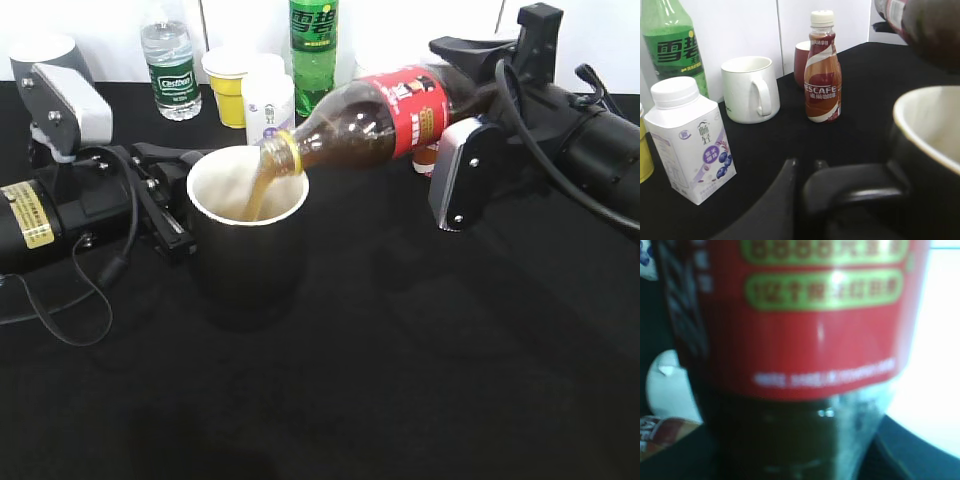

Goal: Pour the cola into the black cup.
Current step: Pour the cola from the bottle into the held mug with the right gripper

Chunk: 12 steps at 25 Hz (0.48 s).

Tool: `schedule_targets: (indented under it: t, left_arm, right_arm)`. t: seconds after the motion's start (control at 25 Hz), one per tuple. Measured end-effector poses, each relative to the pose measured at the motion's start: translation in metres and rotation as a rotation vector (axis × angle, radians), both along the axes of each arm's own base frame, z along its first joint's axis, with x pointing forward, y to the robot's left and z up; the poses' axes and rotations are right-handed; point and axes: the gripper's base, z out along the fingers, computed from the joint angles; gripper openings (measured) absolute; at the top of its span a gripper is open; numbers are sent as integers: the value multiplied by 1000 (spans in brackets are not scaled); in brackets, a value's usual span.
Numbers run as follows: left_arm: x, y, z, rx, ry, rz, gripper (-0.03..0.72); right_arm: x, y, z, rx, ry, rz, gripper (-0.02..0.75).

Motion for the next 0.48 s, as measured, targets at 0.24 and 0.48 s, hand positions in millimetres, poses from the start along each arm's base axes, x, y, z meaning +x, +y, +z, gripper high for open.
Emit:
schedule_targets:
  t: [0.24,0.48]
  left_arm:
    - [-3,-2,-1,20,-9,-41,51]
    - [-4,-3,1,7,-25,-60,51]
  right_arm:
    - [0,-1,0,-13,-13,-10,387]
    - [0,-1,1,-14,-17,-10,386]
